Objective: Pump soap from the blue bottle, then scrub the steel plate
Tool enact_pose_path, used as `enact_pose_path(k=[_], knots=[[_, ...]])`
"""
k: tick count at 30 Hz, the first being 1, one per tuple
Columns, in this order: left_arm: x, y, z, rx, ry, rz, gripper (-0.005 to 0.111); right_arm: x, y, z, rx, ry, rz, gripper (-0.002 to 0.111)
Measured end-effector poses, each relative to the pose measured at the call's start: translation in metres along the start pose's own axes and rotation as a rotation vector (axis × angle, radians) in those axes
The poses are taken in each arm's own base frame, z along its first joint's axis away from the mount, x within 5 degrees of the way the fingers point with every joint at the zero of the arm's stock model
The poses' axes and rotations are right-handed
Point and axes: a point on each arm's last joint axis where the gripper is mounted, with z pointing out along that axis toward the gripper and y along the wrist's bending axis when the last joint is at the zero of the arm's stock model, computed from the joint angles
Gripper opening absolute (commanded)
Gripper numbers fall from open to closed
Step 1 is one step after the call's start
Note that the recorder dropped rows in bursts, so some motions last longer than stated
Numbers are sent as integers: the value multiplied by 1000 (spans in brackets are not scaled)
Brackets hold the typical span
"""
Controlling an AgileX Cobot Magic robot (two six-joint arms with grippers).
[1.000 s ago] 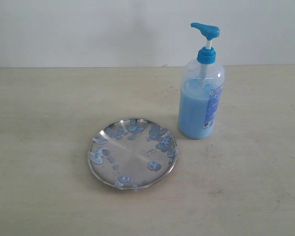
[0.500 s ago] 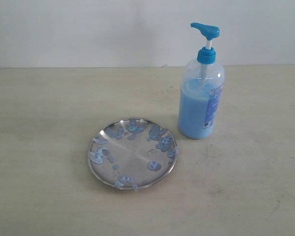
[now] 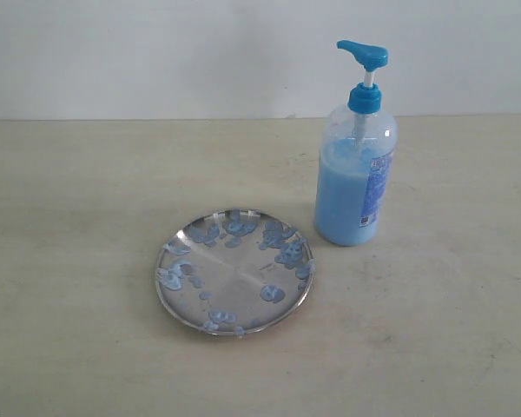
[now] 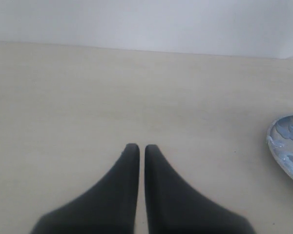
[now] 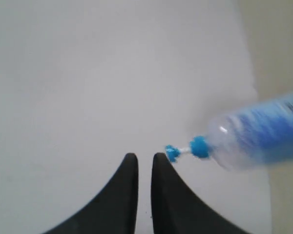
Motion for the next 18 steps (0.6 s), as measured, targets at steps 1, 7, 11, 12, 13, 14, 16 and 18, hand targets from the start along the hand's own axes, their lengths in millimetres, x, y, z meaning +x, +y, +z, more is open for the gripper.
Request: enact_pose_path(k=[1, 7, 11, 12, 13, 14, 16, 18], knots=[[0, 0, 0, 0, 0, 0, 4, 0, 11, -2, -75, -12, -123, 0], [0, 0, 0, 0, 0, 0, 4, 13, 91, -23, -398, -311, -1314, 0], [0, 0, 0, 0, 0, 0, 4, 21, 76, -13, -246, -182, -1868, 0], [0, 0, 0, 0, 0, 0, 4, 19, 65, -8, -173, -105, -1911, 0], [0, 0, 0, 0, 0, 0, 4, 16, 50, -4, -93, -27, -1929, 0], [0, 0, 0, 0, 0, 0, 4, 12, 33, 0, -6, 49, -1937, 0], [0, 0, 0, 0, 0, 0, 4, 2, -3, 4, 146, 170, -1942, 0], [0, 0, 0, 0, 0, 0, 4, -5, -25, 2, 266, 265, -1945, 0]])
